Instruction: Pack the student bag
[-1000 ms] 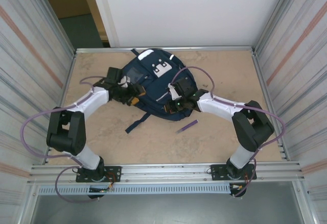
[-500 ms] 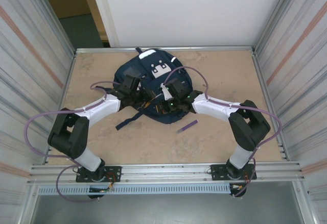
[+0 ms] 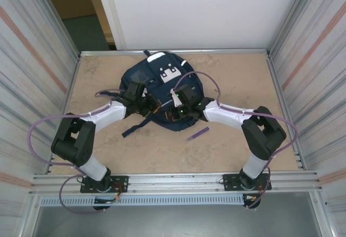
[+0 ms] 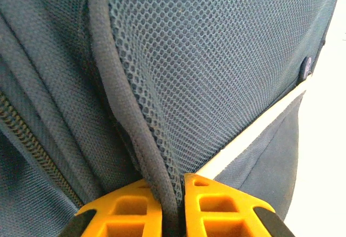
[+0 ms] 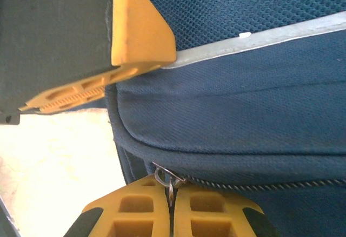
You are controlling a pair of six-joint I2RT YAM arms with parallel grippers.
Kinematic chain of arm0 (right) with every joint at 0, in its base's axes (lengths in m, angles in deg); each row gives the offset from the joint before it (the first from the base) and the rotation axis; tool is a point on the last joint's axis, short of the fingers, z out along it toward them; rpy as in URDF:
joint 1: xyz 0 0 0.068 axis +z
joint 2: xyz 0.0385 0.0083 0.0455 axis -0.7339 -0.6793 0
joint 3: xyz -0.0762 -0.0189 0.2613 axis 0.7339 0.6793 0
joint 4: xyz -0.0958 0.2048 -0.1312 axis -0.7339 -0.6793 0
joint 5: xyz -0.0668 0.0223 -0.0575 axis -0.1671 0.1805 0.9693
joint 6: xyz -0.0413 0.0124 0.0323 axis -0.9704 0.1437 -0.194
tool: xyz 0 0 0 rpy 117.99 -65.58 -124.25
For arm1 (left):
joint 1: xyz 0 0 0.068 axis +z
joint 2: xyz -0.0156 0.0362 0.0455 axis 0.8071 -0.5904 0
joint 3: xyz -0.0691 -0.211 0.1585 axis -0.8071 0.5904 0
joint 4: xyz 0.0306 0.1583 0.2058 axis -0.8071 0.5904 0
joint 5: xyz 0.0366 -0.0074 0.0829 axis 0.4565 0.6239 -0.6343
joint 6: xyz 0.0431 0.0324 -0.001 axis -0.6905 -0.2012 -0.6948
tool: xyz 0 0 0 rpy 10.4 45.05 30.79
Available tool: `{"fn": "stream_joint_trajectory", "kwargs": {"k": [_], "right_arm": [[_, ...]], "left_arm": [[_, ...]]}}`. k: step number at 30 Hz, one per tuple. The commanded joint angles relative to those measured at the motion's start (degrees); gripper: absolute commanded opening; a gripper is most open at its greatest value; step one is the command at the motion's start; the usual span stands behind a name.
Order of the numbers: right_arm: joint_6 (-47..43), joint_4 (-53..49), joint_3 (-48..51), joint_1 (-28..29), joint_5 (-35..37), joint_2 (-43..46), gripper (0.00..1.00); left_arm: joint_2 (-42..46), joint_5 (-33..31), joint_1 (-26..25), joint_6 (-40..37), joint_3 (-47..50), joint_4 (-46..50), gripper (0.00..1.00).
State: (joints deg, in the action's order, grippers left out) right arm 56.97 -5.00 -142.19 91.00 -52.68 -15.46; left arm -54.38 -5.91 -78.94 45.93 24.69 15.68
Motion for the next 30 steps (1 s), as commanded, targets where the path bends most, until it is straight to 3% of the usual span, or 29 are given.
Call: {"fn": "stream_joint_trajectory", "kwargs": {"k": [1, 5, 11, 18, 22, 26, 30], "right_arm": [[-2.9, -3.6, 2.1, -1.2, 1.7, 5.3, 0.00], [-6.1, -7.4, 4.1, -4.4, 3.9, 8.6, 0.00], [-7.6, -8.9, 6.9, -11.6, 3.6, 11.6, 0.00], [-9.4, -11.2, 3.8, -10.1, 4.2, 10.6, 0.00], [-5.8, -6.7, 1.1, -5.5, 3.2, 5.4, 0.00], [-2.2, -2.7, -4.8, -1.1, 1.7, -1.5, 0.00], [0.3, 0.3, -9.5, 1.2, -0.1, -6.1, 0.00]], "left_arm": [[0.6, -3.7, 3.6, -4.3, -0.8, 2.4, 0.00], [0.8, -3.0, 6.6, -9.0, -2.8, 6.4, 0.00], [-1.3, 3.0, 13.2, -14.0, -5.5, 8.9, 0.00], [-7.3, 1.9, 15.6, -19.7, -15.4, 15.8, 0.00], [-11.1, 2.0, 18.0, -16.3, -21.5, 16.8, 0.34], [-9.3, 3.5, 19.6, -16.5, -24.0, 20.4, 0.46], [-1.9, 0.6, 20.2, -18.2, -19.2, 25.9, 0.54]]}}
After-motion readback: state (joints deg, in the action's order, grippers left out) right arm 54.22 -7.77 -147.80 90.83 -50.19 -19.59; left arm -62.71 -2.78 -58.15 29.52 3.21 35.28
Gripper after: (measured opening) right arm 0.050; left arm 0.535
